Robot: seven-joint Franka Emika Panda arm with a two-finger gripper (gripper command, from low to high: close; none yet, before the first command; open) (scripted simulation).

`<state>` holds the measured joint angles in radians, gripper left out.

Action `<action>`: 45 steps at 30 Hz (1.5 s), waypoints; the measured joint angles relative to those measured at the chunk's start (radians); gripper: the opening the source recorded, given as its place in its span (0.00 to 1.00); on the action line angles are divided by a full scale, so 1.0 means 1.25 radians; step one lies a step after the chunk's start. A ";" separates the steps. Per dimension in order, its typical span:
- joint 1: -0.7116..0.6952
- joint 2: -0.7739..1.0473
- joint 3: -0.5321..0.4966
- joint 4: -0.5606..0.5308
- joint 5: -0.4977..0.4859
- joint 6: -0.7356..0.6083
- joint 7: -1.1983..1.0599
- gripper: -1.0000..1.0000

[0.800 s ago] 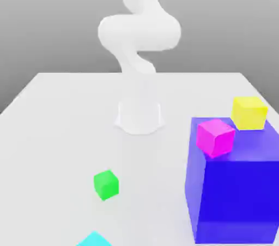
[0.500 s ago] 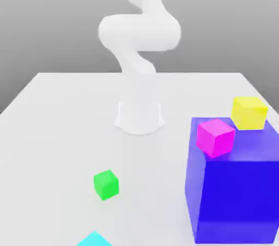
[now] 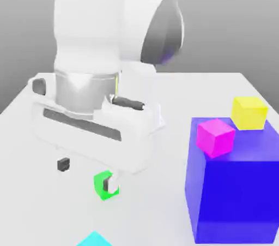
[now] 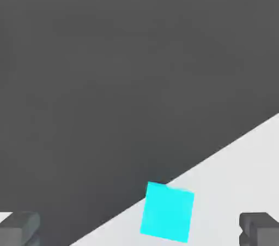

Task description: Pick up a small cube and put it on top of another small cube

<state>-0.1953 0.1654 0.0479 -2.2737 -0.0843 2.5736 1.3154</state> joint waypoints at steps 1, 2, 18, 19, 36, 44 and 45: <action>-0.001 0.028 -0.002 0.001 0.006 0.008 0.009 0.50; -0.003 0.057 -0.004 0.001 0.012 0.017 0.019 0.50; -0.005 0.261 -0.014 0.025 0.039 0.129 0.050 0.00; -0.006 0.237 -0.012 0.020 0.041 0.110 0.049 0.00; -0.053 -0.231 0.008 -0.404 0.145 0.072 0.462 0.00; -0.120 -0.206 0.034 -0.491 0.068 0.180 0.623 0.00; -0.121 -0.184 0.034 -0.491 0.062 0.202 0.629 0.00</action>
<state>-0.3471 -0.0645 0.0900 -2.8870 -0.0074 2.8262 2.1010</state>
